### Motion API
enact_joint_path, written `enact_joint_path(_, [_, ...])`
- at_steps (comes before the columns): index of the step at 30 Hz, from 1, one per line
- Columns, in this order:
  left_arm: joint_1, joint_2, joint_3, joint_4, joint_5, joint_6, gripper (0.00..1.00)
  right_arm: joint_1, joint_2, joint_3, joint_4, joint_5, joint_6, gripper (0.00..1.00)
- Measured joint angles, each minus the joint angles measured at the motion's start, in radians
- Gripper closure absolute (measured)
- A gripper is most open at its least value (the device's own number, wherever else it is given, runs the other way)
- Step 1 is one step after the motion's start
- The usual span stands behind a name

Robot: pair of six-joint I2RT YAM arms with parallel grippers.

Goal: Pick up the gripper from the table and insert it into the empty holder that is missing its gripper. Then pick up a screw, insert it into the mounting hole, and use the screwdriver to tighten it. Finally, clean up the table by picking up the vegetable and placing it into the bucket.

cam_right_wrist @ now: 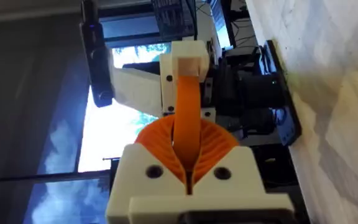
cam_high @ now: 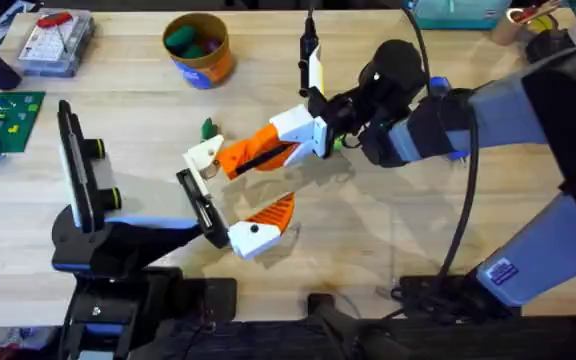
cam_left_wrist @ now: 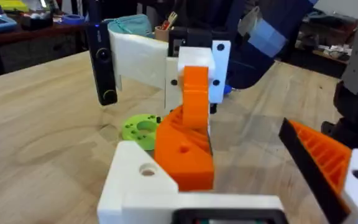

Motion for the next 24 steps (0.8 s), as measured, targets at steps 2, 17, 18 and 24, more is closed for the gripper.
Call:
enact_joint_path(2, [0.0,0.0,0.0,0.0,0.0,0.0,0.014,0.0,0.0,0.0,0.0,0.002,0.0,0.99])
enact_joint_path(17, [0.0,0.0,0.0,0.007,-0.004,0.0,0.015,0.016,0.0,0.0,-0.005,0.043,-0.043,0.99])
enact_joint_path(18, [0.0,0.0,0.0,0.007,-0.005,0.0,0.015,0.017,0.0,0.0,-0.005,0.046,-0.047,0.99])
enact_joint_path(24, [0.0,0.0,0.0,0.011,-0.007,0.001,0.014,0.019,0.0,0.0,-0.008,0.072,-0.069,0.99])
